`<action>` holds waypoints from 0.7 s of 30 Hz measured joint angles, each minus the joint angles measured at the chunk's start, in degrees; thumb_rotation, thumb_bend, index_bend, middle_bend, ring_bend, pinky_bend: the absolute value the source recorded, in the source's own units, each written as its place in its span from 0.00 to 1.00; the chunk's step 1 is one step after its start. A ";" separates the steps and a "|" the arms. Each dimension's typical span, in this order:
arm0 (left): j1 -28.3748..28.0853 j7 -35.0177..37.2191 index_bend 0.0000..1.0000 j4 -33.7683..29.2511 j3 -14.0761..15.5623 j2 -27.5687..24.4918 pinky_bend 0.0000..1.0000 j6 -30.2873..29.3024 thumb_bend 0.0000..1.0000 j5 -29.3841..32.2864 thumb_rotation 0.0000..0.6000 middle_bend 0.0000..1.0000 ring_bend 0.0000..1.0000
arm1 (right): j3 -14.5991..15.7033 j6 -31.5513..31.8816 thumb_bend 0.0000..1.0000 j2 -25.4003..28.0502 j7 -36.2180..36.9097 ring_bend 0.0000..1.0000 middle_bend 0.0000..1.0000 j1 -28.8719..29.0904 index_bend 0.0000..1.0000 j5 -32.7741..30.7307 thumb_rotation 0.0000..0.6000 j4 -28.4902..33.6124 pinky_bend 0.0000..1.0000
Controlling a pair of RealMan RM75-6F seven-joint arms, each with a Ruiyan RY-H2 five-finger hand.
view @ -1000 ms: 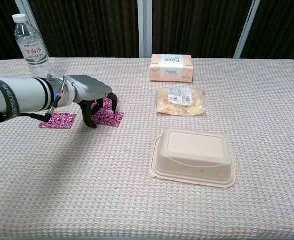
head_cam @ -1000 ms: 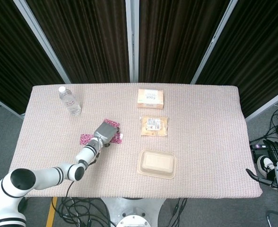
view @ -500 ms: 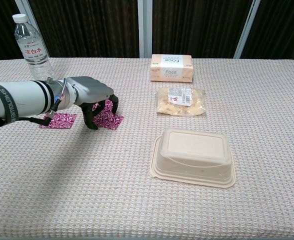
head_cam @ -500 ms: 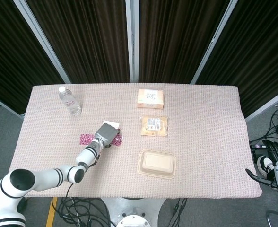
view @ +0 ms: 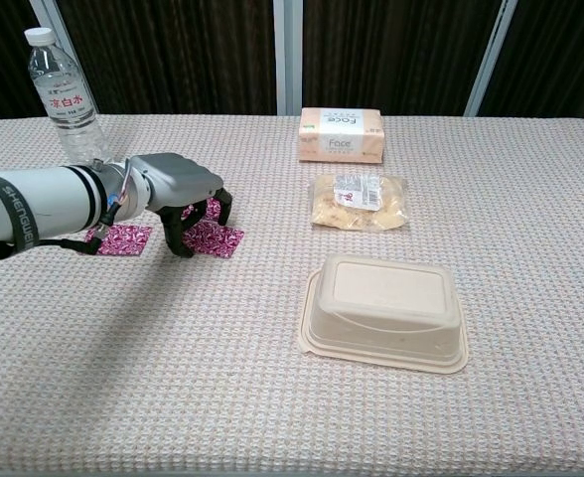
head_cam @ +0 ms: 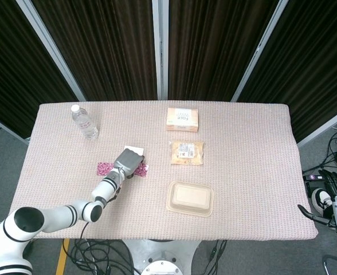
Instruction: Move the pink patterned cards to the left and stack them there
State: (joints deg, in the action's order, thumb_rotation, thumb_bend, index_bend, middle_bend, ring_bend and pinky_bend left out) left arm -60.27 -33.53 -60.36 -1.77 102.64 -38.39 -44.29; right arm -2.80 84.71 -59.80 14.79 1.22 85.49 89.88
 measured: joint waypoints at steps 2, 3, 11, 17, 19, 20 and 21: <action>0.09 0.00 0.40 0.16 -0.16 0.20 0.84 -0.03 0.27 -0.16 1.00 0.81 0.86 | 0.01 -0.03 0.09 0.00 0.04 0.00 0.08 -0.03 0.07 -0.05 0.43 -0.02 0.05; 0.12 0.00 0.40 0.25 -0.23 0.29 0.84 -0.06 0.27 -0.25 1.00 0.81 0.86 | -0.01 -0.03 0.09 0.01 0.07 0.00 0.08 -0.03 0.07 -0.09 0.43 -0.03 0.05; 0.84 0.40 0.48 1.23 -0.78 1.06 0.84 -0.88 0.27 -1.59 1.00 0.82 0.86 | -0.01 -0.02 0.09 0.00 0.25 0.00 0.08 -0.10 0.07 -0.12 0.43 -0.16 0.05; 1.48 0.60 0.47 -0.15 -1.54 -0.13 0.84 -1.87 0.27 -1.89 1.00 0.82 0.86 | -0.10 0.20 0.09 0.11 0.31 0.00 0.08 -0.09 0.07 0.07 0.44 -0.07 0.05; 1.69 0.41 0.47 -1.32 -1.83 -1.07 0.84 -2.48 0.27 -1.75 1.00 0.82 0.86 | -0.11 0.29 0.09 0.16 0.33 0.00 0.08 -0.09 0.07 0.20 0.43 -0.02 0.05; 1.80 0.29 0.47 -1.89 -1.97 -1.56 0.84 -2.77 0.27 -1.59 1.00 0.82 0.86 | -0.11 0.37 0.09 0.18 0.35 0.00 0.08 -0.09 0.07 0.32 0.43 0.02 0.05; 1.93 0.16 0.47 -2.49 -2.11 -2.07 0.84 -3.05 0.27 -1.34 1.00 0.82 0.86 | -0.11 0.44 0.09 0.18 0.39 0.00 0.08 -0.09 0.07 0.40 0.43 0.04 0.05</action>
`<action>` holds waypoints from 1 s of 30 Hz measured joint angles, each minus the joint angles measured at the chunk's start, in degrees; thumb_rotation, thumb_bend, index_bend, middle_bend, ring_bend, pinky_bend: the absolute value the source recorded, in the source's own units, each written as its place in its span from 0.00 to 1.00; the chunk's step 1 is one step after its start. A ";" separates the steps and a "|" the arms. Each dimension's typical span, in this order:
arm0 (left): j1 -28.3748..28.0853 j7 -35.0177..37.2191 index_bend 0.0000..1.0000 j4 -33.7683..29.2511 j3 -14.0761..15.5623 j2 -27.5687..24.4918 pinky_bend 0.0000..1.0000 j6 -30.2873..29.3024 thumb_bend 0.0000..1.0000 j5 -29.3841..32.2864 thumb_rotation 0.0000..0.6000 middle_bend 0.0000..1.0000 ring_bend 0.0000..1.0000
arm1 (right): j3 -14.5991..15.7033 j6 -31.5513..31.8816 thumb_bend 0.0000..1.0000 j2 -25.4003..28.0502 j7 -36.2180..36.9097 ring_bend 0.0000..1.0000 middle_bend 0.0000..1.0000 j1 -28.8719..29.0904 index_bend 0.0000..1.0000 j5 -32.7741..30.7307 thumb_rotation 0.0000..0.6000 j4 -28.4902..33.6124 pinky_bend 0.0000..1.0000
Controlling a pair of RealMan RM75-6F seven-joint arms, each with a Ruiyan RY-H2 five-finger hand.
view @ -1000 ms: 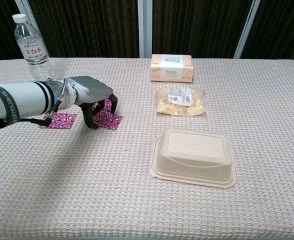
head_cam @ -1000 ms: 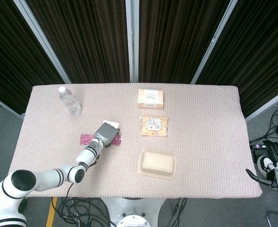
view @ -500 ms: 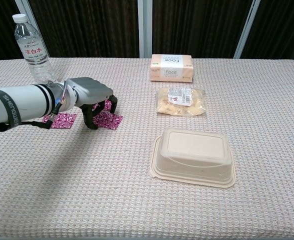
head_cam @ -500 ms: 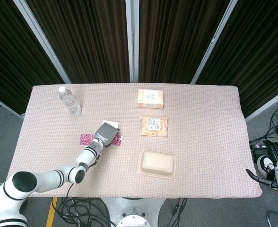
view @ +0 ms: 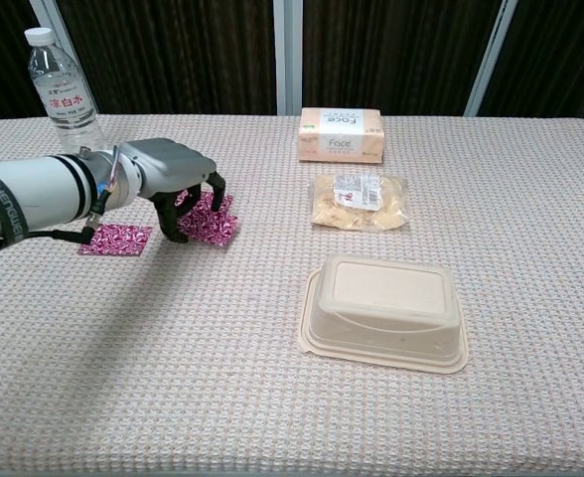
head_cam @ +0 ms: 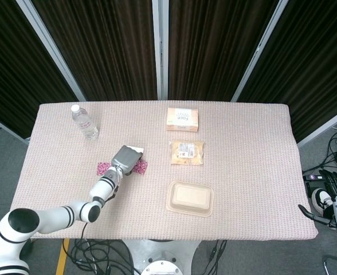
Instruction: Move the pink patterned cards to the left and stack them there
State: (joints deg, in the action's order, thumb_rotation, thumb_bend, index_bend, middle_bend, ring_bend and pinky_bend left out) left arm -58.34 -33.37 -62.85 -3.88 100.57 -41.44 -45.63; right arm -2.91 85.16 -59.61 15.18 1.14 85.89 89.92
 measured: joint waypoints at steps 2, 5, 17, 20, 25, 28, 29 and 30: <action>0.39 -0.26 0.47 -1.56 -0.36 -1.27 0.84 -0.72 0.27 0.94 1.00 0.82 0.86 | 0.00 0.13 0.09 0.01 0.15 0.00 0.08 0.00 0.07 0.15 0.42 0.01 0.05; 1.33 -0.41 0.47 -4.20 -0.75 -3.33 0.84 -1.93 0.27 2.64 1.00 0.82 0.86 | -0.01 0.26 0.09 -0.05 0.43 0.00 0.08 0.00 0.07 0.33 0.43 -0.13 0.05; 6.95 -0.95 0.46 -11.97 0.82 -9.57 0.84 -6.38 0.27 11.81 1.00 0.82 0.86 | 0.15 0.45 0.09 -0.63 1.19 0.00 0.08 0.55 0.07 1.79 0.43 -0.58 0.05; 7.45 -1.83 0.45 -12.00 1.31 -9.50 0.85 -6.80 0.27 13.93 1.00 0.82 0.86 | 0.18 0.48 0.09 -0.68 1.15 0.00 0.08 0.65 0.07 2.00 0.43 -0.51 0.05; 7.68 -3.84 0.45 -10.74 1.59 -8.49 0.85 -7.74 0.27 16.22 1.00 0.82 0.86 | 0.28 0.65 0.09 -0.60 0.85 0.00 0.08 0.66 0.07 2.21 0.44 -0.21 0.05; 7.65 -4.46 0.45 -10.09 1.78 -8.07 0.85 -7.71 0.27 15.99 1.00 0.82 0.86 | 0.31 0.79 0.09 -0.48 0.73 0.00 0.08 0.53 0.07 2.05 0.44 -0.03 0.05; 7.66 -4.50 0.45 -9.98 1.85 -8.04 0.85 -7.63 0.27 15.68 1.00 0.82 0.86 | 0.33 0.80 0.09 -0.43 0.67 0.00 0.08 0.48 0.07 1.95 0.43 0.04 0.05; 7.67 -4.51 0.45 -9.85 1.92 -8.01 0.85 -7.49 0.27 15.31 1.00 0.82 0.86 | 0.37 0.83 0.09 -0.42 0.59 0.00 0.08 0.40 0.07 1.91 0.43 0.10 0.05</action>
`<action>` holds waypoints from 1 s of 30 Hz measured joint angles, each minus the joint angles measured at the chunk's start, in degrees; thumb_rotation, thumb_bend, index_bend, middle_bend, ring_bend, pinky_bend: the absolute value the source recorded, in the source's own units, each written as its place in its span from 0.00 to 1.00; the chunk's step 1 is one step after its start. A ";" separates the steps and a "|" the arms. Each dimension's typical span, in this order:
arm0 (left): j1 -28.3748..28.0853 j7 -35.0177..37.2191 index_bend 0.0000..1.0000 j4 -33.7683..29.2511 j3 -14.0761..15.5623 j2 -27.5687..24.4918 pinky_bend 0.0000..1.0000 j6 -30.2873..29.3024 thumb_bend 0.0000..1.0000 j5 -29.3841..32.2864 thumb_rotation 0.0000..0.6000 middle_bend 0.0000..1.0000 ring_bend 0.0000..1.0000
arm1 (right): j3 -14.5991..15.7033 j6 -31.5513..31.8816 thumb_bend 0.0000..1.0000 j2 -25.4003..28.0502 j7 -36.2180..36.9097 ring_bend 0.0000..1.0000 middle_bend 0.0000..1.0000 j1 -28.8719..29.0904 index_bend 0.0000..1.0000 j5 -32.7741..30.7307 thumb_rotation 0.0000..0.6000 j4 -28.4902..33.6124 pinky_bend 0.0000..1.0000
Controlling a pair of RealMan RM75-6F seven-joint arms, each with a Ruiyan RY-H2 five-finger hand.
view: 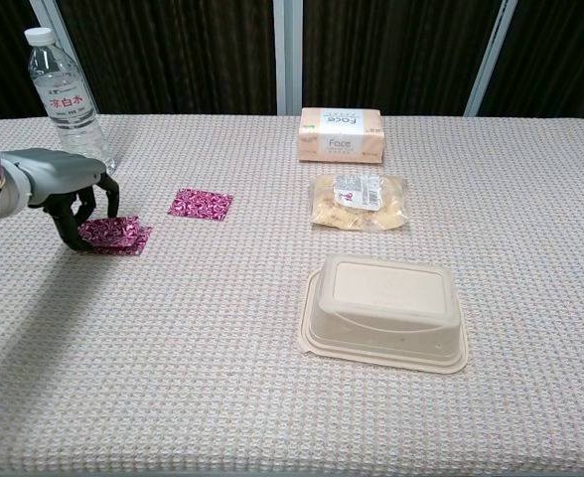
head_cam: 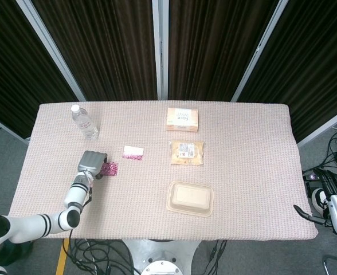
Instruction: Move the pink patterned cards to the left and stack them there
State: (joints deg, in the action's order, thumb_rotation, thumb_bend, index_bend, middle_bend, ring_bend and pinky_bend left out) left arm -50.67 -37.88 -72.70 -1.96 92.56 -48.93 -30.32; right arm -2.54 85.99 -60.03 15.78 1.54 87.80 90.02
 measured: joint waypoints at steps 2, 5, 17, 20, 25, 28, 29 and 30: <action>0.07 0.09 0.45 0.41 0.13 0.09 0.84 0.58 0.27 -0.77 1.00 0.82 0.86 | 0.05 0.10 0.09 0.00 -0.08 0.00 0.08 -0.09 0.07 -0.02 0.44 0.08 0.05; 0.12 0.32 0.45 1.15 0.16 0.33 0.84 1.12 0.27 -1.69 1.00 0.82 0.86 | 0.12 0.18 0.09 -0.03 -0.25 0.00 0.08 -0.18 0.07 -0.06 0.42 0.19 0.05; -0.19 -0.57 0.44 2.97 0.34 0.89 0.84 3.02 0.27 -2.64 1.00 0.82 0.86 | 0.14 -0.05 0.09 -0.07 -0.50 0.00 0.08 -0.25 0.07 -0.49 0.43 0.30 0.05; -0.17 -0.50 0.44 2.93 0.25 0.91 0.84 3.20 0.27 -2.59 1.00 0.82 0.86 | 0.14 -0.07 0.09 -0.07 -0.48 0.00 0.08 -0.24 0.07 -0.52 0.43 0.27 0.05; -0.34 -0.80 0.43 3.27 0.12 1.30 0.84 3.18 0.27 -2.73 1.00 0.82 0.86 | 0.16 -0.06 0.09 -0.05 -0.36 0.00 0.08 -0.38 0.07 -0.73 0.44 0.16 0.05; -0.47 -1.04 0.43 3.66 0.09 1.52 0.84 3.25 0.27 -2.76 1.00 0.82 0.86 | 0.18 -0.03 0.09 -0.01 -0.29 0.00 0.08 -0.45 0.07 -0.79 0.43 0.10 0.05; -0.53 -1.10 0.43 3.80 0.04 1.58 0.84 3.30 0.27 -2.73 1.00 0.82 0.86 | 0.17 -0.06 0.09 0.00 -0.28 0.00 0.08 -0.45 0.07 -0.84 0.43 0.09 0.05; -0.58 -1.17 0.43 3.91 -0.01 1.63 0.84 3.33 0.27 -2.65 1.00 0.82 0.86 | 0.15 -0.08 0.09 0.02 -0.27 0.00 0.08 -0.44 0.07 -0.86 0.43 0.10 0.05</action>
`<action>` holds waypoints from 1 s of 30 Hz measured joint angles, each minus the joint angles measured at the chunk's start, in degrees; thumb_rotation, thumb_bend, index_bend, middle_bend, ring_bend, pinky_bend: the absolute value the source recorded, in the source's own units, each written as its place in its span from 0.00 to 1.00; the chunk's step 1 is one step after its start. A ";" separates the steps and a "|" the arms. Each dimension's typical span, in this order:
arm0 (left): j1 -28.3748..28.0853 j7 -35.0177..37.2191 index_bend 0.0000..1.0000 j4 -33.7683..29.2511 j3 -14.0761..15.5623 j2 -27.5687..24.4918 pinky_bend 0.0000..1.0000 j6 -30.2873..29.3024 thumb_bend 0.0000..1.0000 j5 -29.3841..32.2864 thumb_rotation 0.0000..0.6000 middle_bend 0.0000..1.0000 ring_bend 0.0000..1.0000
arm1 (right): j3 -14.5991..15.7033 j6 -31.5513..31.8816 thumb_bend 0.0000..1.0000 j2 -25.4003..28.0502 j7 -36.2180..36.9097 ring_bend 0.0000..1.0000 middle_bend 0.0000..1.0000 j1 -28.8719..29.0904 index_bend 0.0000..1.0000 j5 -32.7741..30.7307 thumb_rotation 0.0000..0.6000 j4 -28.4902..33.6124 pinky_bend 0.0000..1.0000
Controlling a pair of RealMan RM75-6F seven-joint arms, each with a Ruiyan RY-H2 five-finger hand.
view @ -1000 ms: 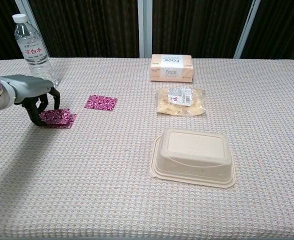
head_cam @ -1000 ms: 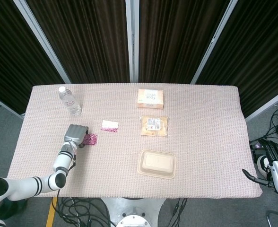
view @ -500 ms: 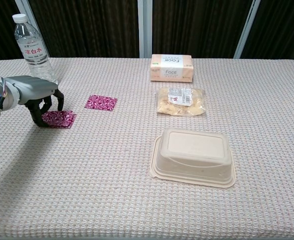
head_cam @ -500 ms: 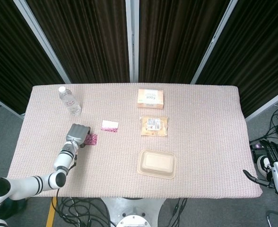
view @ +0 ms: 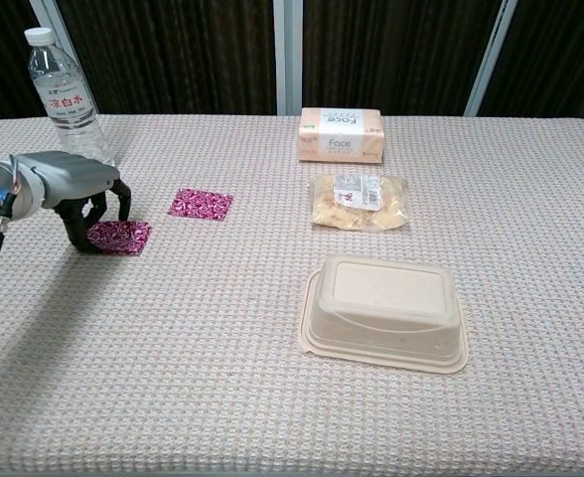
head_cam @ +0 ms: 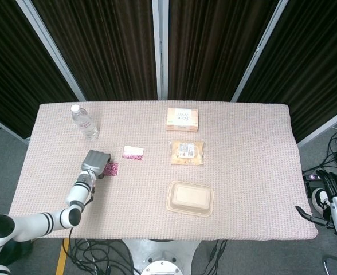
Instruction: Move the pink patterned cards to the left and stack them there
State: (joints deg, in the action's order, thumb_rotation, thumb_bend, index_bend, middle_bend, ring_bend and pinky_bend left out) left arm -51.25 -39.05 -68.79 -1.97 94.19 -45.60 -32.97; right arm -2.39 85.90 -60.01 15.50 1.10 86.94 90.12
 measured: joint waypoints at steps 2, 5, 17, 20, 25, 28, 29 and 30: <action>-0.10 -0.20 0.43 0.14 -0.04 0.03 0.84 0.11 0.27 0.16 1.00 0.82 0.86 | 0.00 0.00 0.09 0.00 0.00 0.00 0.08 0.00 0.07 0.00 0.43 0.02 0.05; -0.15 -0.34 0.43 0.07 -0.08 -0.07 0.84 0.29 0.27 0.41 1.00 0.82 0.86 | -0.02 -0.17 0.09 -0.01 -0.03 0.00 0.08 0.07 0.07 -0.04 0.43 0.05 0.05; -0.12 -1.19 0.40 -0.22 0.48 -0.18 0.84 0.34 0.27 0.69 1.00 0.82 0.86 | 0.06 -0.32 0.09 0.06 -0.11 0.00 0.09 0.06 0.07 -0.06 0.44 0.16 0.05; -0.23 -1.43 0.38 -0.41 0.49 -0.26 0.84 0.47 0.27 1.20 1.00 0.82 0.86 | 0.13 -0.29 0.09 0.05 -0.11 0.00 0.10 -0.04 0.07 -0.08 0.43 0.17 0.05; -0.40 -1.55 0.37 -0.99 0.41 -0.57 0.84 0.46 0.27 1.34 1.00 0.82 0.86 | 0.06 -0.21 0.09 0.14 -0.01 0.00 0.09 -0.09 0.07 -0.17 0.43 0.13 0.05; -0.48 -1.34 0.36 -1.93 0.20 -0.94 0.84 0.27 0.27 1.08 1.00 0.82 0.86 | 0.03 -0.23 0.09 0.13 0.06 0.00 0.10 -0.08 0.07 -0.19 0.43 0.08 0.05; -0.52 -1.23 0.36 -2.25 0.09 -1.09 0.84 0.21 0.27 0.98 1.00 0.82 0.86 | 0.04 -0.22 0.09 0.10 0.08 0.00 0.10 -0.10 0.07 -0.19 0.43 0.01 0.05; -0.57 -1.10 0.36 -2.57 -0.06 -1.23 0.84 0.14 0.27 0.84 1.00 0.82 0.86 | 0.04 -0.23 0.09 0.08 0.11 0.00 0.10 -0.10 0.07 -0.19 0.44 -0.03 0.05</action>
State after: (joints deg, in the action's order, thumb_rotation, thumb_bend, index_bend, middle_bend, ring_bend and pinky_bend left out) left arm -51.82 -40.15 -71.35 -2.02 92.95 -45.46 -32.13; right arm -2.35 85.68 -59.93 15.62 1.00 86.75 90.09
